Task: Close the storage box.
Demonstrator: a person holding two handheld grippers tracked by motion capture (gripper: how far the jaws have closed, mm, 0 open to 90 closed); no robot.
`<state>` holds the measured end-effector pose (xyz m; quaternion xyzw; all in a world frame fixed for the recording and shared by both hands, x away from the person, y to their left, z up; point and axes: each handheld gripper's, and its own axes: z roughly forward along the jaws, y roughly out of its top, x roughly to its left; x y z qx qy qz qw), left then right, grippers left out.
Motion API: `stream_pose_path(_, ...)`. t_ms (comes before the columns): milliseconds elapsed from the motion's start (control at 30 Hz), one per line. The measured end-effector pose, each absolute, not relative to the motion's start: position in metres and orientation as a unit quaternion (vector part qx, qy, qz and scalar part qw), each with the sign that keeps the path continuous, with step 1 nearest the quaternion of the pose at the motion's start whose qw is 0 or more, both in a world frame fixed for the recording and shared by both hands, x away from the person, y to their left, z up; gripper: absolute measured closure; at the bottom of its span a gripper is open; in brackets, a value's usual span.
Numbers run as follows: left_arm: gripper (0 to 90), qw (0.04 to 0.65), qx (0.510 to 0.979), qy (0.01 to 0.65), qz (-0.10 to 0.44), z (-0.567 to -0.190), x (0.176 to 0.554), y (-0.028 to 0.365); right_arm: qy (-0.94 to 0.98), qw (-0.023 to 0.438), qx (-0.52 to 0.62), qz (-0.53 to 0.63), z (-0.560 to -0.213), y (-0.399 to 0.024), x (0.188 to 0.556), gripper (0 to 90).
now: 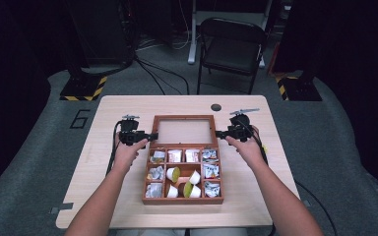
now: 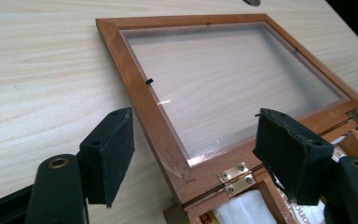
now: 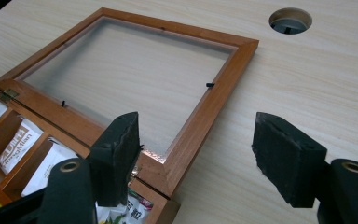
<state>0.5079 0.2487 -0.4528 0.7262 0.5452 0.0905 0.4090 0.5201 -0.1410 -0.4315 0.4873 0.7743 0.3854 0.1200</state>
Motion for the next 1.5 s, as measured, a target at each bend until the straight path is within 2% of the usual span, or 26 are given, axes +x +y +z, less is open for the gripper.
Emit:
stream_pose_path(267,28.4,0.4,0.737,0.536,0.097,-0.446,0.513,0.241,0.782,0.131,0.481,0.374,-0.438,-0.131,0.52,30.9)
stream_pose_path(400,31.9,0.401,0.738,0.535,0.089,-0.449,0.516,0.239,0.784,0.131,0.482,0.368,-0.44,-0.127,0.521,30.9)
stream_pose_path(1033,31.9,0.392,0.726,0.561,0.068,-0.465,0.528,0.245,0.793,0.109,0.487,0.35,-0.458,-0.115,0.532,33.8)
stream_pose_path(1500,31.8,0.379,0.726,0.571,0.056,-0.473,0.53,0.24,0.78,0.071,0.512,0.353,-0.465,-0.116,0.537,33.6)
